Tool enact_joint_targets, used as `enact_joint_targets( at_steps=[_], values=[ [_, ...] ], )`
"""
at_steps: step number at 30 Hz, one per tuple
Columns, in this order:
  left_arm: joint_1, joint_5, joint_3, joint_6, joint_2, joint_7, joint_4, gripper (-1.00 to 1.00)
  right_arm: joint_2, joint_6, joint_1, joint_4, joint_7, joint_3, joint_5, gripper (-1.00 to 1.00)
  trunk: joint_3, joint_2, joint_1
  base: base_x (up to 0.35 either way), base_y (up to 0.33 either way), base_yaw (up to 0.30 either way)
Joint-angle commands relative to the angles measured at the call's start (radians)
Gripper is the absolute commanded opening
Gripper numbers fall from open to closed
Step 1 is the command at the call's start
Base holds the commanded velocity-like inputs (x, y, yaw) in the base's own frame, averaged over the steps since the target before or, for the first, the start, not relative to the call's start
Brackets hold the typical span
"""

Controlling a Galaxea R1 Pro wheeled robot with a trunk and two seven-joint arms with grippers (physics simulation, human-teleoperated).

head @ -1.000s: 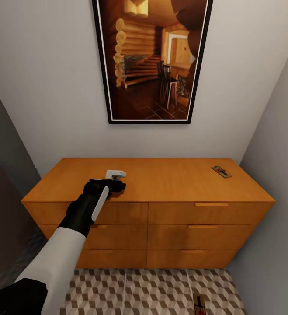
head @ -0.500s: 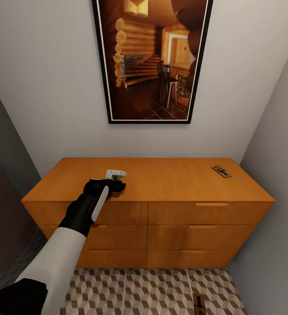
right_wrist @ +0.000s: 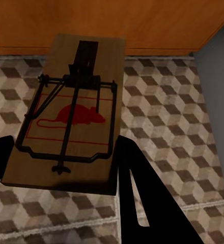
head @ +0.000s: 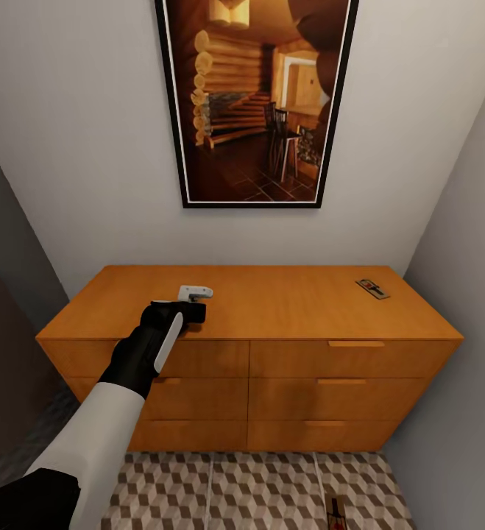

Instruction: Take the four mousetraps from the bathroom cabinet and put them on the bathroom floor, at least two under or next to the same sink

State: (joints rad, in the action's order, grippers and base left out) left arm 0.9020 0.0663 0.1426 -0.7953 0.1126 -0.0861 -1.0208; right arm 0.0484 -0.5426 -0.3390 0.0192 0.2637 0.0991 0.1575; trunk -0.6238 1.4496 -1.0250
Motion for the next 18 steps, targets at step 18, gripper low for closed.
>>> enact_joint_targets(
  at_steps=[18],
  values=[
    [0.0, -0.003, 0.0, -0.007, -0.001, -0.012, -0.016, -1.0, 0.001, -0.003, -0.001, -0.001, 0.0, 0.008, 0.007, -1.0, -0.001, 0.0, 0.0, 0.0, 0.0, 0.0]
  ],
)
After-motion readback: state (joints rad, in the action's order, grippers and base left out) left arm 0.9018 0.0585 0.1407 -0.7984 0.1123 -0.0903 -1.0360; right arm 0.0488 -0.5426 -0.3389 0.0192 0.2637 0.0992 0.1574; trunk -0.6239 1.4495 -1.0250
